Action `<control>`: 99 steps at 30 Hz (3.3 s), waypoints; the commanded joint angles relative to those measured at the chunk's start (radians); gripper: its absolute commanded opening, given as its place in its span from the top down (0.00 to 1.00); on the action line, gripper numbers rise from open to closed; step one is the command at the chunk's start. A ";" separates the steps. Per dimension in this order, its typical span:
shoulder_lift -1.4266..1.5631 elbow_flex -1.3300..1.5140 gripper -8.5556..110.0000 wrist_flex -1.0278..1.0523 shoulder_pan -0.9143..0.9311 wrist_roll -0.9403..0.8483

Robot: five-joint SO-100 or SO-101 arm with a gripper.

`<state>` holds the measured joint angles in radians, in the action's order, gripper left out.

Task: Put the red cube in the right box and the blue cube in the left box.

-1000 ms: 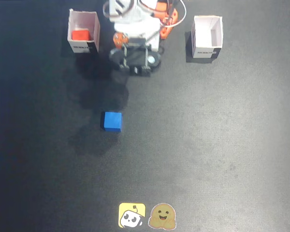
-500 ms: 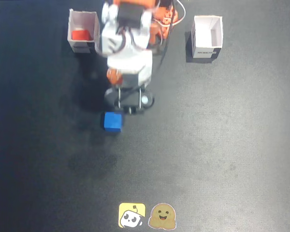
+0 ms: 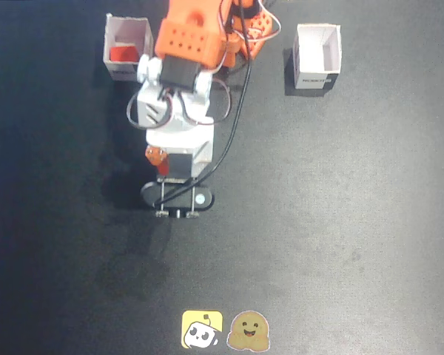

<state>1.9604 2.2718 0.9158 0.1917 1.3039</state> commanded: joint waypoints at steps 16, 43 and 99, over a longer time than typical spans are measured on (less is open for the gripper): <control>-0.071 0.005 0.77 -0.115 -0.014 -0.020; -0.206 0.118 0.79 -0.250 -0.008 0.011; 0.589 -0.015 0.83 0.672 -0.782 0.387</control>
<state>2.5357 2.3086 1.5861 -0.5123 1.6613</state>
